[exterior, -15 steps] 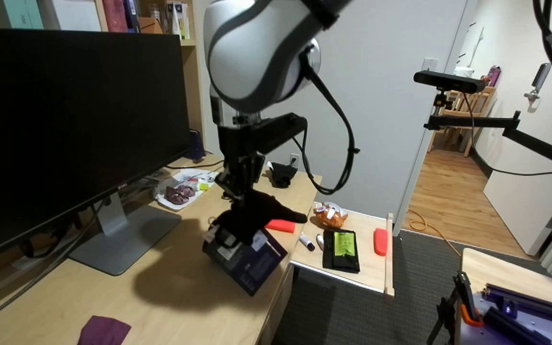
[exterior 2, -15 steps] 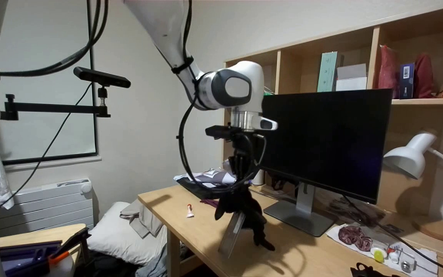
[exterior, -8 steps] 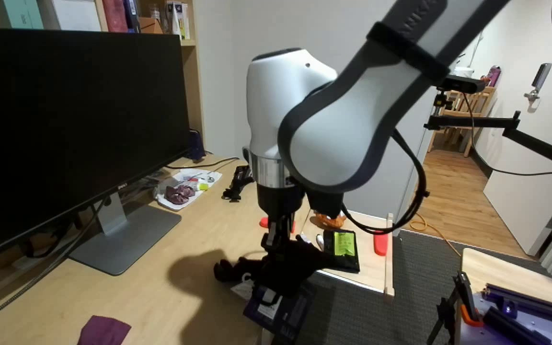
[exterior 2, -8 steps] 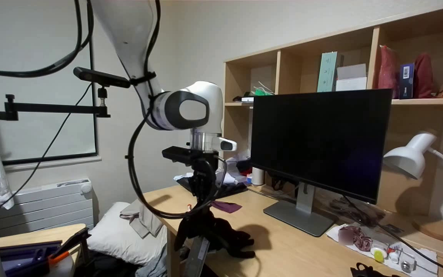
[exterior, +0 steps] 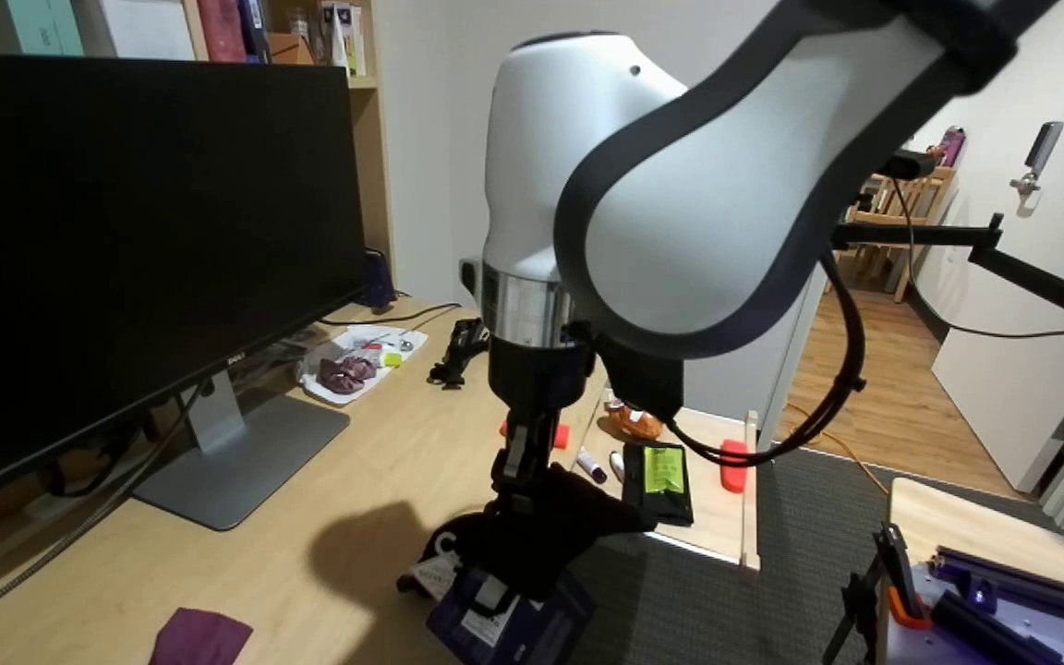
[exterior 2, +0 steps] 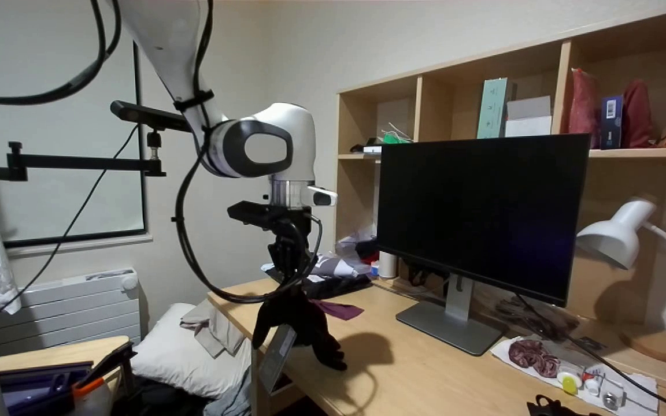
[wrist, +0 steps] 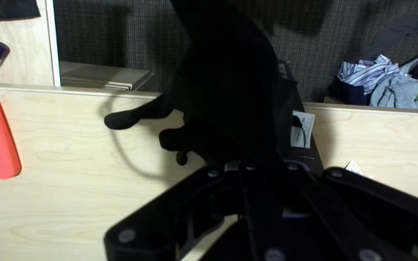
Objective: Move the black gloves to the left then put the orange object in the drawer
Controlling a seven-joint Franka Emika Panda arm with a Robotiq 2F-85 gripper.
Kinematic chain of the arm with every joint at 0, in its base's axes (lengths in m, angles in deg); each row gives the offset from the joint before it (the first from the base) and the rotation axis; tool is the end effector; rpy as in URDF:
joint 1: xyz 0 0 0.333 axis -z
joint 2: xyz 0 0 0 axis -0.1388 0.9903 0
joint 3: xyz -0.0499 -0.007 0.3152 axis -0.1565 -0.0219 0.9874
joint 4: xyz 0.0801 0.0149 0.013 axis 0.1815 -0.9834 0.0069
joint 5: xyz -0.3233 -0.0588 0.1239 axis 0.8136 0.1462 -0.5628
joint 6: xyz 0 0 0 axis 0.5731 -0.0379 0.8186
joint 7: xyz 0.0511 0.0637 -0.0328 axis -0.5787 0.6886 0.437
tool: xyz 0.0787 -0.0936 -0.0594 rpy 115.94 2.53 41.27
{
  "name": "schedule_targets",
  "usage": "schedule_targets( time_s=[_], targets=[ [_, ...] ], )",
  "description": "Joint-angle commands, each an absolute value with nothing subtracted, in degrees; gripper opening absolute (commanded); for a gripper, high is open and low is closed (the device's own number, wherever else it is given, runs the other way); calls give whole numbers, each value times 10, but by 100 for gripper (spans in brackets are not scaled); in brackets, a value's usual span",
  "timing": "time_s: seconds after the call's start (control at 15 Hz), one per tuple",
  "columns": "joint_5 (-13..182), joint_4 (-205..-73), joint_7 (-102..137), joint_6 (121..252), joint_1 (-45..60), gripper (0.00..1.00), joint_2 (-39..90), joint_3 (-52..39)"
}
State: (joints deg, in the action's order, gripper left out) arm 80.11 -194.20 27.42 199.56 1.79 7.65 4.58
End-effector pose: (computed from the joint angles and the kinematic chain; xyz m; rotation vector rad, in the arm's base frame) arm 0.4137 0.0974 0.2832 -3.0912 -0.4847 -0.0394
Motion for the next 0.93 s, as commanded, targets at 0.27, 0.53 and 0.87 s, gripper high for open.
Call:
schedule_targets(
  time_s=[0.27, 0.53, 0.87],
  targets=[
    [800, -1941, 274, 1984, 16, 6, 65, 41],
    [795, -1867, 243, 1981, 9, 6, 81, 48],
    [800, -1748, 241, 1974, -12, 6, 150, 68]
  ],
)
